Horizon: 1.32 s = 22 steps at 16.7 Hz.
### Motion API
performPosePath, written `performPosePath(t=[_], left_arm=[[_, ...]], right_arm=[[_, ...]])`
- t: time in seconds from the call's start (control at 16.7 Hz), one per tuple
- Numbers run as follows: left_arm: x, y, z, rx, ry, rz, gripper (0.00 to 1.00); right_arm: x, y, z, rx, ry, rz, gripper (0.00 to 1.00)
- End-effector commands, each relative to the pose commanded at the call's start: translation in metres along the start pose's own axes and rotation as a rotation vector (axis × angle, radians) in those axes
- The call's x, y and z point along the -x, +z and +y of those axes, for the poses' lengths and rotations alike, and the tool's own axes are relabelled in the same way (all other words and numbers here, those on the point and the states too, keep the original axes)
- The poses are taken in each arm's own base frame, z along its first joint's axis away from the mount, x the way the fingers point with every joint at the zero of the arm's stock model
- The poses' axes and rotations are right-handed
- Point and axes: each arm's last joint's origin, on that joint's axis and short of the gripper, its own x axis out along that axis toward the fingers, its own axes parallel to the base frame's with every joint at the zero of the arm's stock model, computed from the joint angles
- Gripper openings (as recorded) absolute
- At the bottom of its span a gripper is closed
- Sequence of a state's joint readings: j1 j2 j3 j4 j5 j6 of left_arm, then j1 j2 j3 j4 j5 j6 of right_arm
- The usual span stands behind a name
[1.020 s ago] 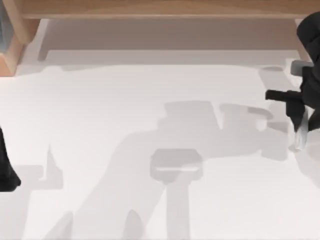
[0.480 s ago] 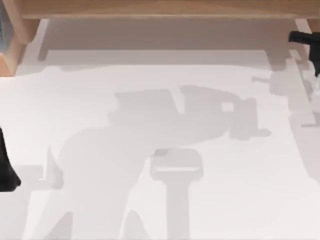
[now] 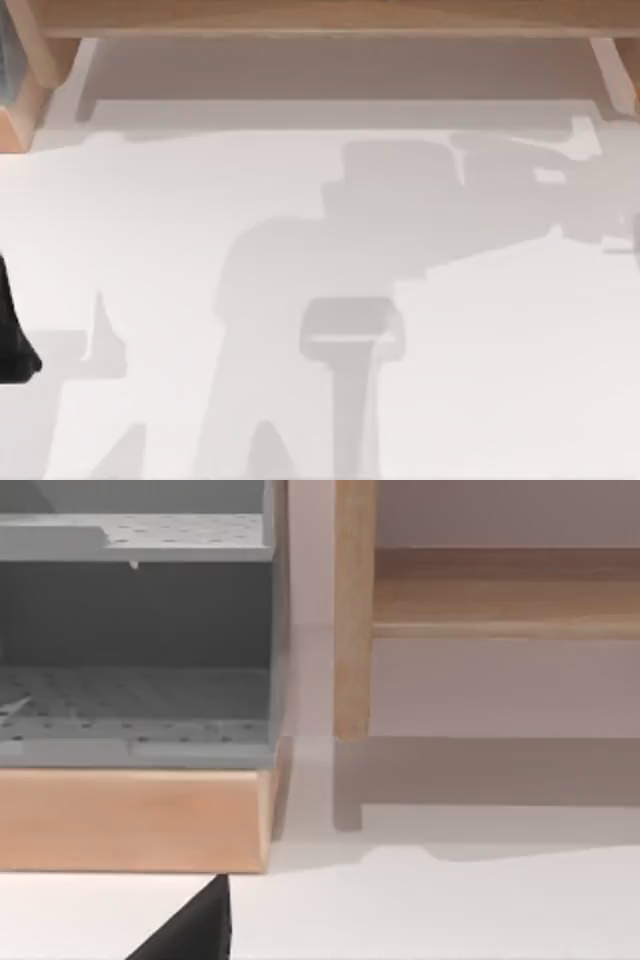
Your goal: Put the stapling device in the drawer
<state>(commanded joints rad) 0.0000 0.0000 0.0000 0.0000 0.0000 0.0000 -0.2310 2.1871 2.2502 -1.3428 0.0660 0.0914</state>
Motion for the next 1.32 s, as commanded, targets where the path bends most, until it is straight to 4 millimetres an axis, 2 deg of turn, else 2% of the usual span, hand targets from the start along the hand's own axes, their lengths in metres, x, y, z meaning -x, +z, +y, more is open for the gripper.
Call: performPosePath(t=[0.12,0.3,0.48,0.6,0.66,0.9,1.02,1.32], left_arm=[[0.0,0.0,0.0,0.0,0.0,0.0,1.0],[0.0,0.0,0.0,0.0,0.0,0.0,1.0],[0.0,0.0,0.0,0.0,0.0,0.0,1.0],[0.0,0.0,0.0,0.0,0.0,0.0,1.0],[0.0,0.0,0.0,0.0,0.0,0.0,1.0],[0.0,0.0,0.0,0.0,0.0,0.0,1.0],[0.0,0.0,0.0,0.0,0.0,0.0,1.0],[0.0,0.0,0.0,0.0,0.0,0.0,1.0]], right_arm=[[-0.025,0.014,-0.026,0.05,-0.011,0.031,0.0],[-0.075,0.026,-0.052,0.156,0.006,0.109,0.0],[-0.124,0.024,-0.059,0.258,0.047,0.212,0.0],[-0.143,0.019,-0.06,0.296,0.069,0.272,0.0],[-0.146,0.018,-0.06,0.302,0.072,0.284,0.0],[-0.147,0.018,-0.057,0.306,0.072,0.286,0.0],[-0.139,0.021,-0.057,0.301,0.067,0.259,0.0],[-0.057,0.032,-0.07,0.209,-0.006,0.075,0.0]])
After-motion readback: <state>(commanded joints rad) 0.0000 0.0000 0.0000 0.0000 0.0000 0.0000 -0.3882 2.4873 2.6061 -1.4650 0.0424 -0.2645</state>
